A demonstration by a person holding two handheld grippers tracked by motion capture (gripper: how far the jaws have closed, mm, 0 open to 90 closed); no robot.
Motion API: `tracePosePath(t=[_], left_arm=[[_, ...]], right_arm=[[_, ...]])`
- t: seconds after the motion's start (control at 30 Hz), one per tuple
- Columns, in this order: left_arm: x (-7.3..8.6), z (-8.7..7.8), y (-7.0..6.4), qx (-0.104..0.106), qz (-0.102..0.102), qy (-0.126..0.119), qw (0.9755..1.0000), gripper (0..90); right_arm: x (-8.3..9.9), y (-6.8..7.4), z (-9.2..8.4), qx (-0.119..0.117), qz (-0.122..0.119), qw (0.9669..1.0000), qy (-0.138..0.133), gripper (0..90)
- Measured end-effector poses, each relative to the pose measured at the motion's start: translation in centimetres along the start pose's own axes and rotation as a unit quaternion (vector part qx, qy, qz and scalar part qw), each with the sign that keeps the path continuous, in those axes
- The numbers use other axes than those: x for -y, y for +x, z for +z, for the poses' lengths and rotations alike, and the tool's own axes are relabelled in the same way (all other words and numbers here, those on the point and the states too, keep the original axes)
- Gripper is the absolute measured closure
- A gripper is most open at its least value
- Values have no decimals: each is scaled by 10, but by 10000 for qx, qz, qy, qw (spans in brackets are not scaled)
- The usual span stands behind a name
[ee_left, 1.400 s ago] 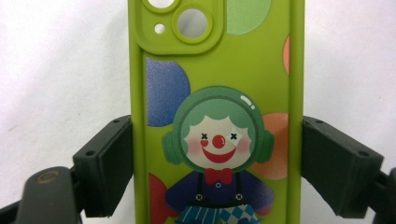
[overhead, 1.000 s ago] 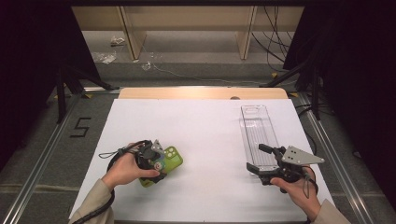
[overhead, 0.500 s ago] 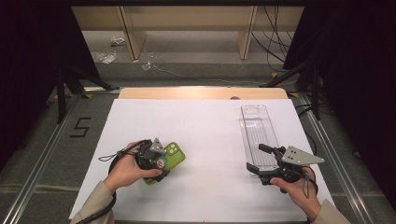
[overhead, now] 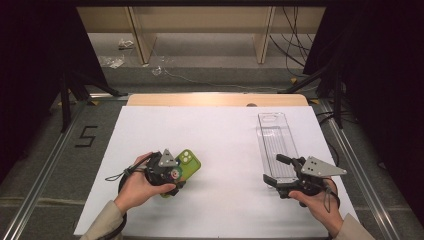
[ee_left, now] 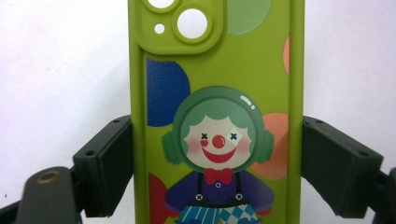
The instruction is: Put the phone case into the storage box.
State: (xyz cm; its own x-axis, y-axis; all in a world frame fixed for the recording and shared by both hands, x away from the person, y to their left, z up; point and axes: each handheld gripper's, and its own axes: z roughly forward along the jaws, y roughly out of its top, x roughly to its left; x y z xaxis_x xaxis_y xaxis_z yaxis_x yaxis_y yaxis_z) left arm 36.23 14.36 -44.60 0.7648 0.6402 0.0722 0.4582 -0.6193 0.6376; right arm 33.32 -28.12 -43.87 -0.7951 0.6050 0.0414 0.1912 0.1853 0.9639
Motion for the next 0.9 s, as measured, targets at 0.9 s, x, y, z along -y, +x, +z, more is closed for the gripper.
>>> tracePosePath(t=[0.9], left_arm=[[5,-3,-11,-422,-517,-747,9950,163]], right_arm=[[-1,1,0,-8,8,10000,-17,158]])
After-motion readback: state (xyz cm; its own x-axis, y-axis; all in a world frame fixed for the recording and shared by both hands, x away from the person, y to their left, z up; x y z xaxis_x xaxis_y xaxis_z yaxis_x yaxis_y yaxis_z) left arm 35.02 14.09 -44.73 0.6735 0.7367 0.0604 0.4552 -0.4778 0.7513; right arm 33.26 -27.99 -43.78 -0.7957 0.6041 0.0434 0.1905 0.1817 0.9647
